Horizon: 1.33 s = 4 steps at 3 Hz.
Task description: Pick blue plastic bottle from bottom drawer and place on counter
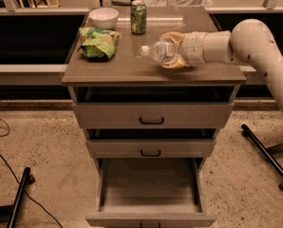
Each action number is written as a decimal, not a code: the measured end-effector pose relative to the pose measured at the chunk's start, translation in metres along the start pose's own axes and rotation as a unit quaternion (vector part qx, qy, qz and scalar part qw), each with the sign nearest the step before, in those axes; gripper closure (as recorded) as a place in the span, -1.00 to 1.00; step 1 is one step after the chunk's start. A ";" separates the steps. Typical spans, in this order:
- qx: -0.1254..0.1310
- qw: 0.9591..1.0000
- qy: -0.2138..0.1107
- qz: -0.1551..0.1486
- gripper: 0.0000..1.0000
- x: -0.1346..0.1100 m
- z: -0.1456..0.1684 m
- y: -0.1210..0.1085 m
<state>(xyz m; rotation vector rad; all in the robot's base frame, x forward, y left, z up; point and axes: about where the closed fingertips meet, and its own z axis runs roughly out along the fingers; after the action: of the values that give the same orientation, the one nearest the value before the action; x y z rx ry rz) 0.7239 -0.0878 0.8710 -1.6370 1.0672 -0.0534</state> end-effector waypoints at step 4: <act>0.024 0.998 0.050 0.017 -0.48 0.010 -0.062 -0.008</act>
Offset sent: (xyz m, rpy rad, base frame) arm 0.0000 0.0000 0.0000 0.0000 0.0000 0.0000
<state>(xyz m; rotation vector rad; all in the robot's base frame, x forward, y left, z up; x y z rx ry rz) 0.7019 -0.1413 0.8958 -1.5864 1.1610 -0.1374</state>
